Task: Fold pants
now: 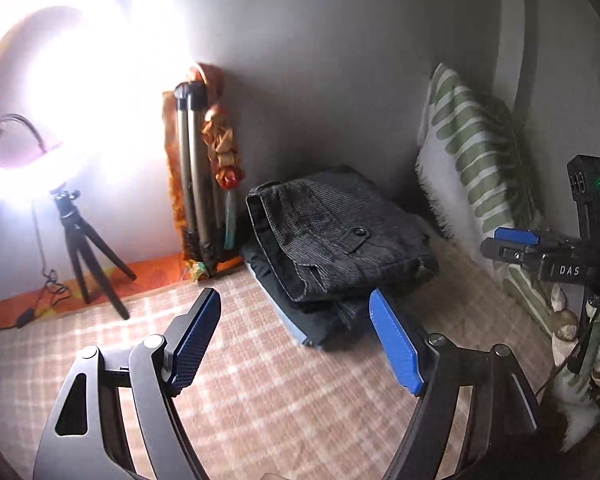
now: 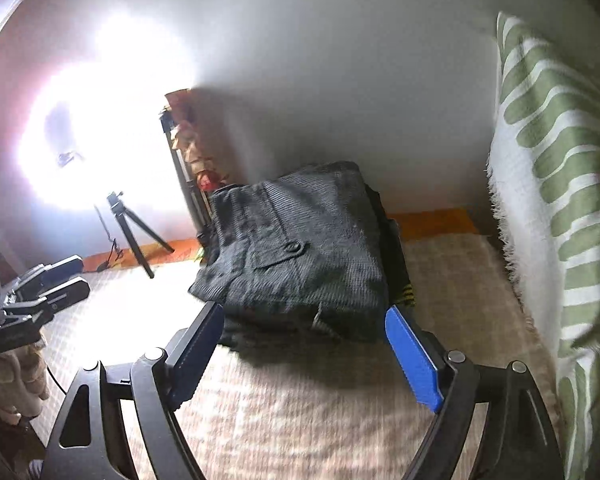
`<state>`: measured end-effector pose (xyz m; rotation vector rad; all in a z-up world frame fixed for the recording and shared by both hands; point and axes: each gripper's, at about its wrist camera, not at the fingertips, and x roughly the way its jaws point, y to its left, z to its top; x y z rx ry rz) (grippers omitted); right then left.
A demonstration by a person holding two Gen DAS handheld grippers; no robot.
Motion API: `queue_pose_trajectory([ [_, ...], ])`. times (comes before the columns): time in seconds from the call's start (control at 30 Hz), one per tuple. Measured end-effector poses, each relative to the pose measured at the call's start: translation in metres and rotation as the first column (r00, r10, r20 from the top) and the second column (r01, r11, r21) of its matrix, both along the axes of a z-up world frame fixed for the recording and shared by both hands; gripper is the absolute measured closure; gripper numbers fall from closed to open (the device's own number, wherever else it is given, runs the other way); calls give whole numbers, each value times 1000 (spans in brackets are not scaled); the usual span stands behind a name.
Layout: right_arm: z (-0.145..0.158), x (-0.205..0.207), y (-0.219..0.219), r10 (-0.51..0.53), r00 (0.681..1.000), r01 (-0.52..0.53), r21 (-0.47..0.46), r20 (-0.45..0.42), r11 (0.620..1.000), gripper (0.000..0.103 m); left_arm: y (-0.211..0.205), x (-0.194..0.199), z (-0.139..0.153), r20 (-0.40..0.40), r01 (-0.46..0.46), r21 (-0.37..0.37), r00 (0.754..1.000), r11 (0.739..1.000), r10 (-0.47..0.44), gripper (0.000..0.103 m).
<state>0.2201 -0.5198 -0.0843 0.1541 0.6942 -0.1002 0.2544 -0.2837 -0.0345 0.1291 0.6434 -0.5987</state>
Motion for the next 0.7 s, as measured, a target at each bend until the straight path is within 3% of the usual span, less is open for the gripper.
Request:
queue_pose_trajectory([
  [0.23, 16, -50, 37, 6, 998, -2, -72, 55, 997, 0, 14, -55, 11, 61, 6, -12, 998, 1000, -5, 22],
  [0.7, 15, -121, 102, -14, 993, 27, -114, 118, 993, 0, 48, -121, 5, 64, -8, -54, 998, 999, 12, 19],
])
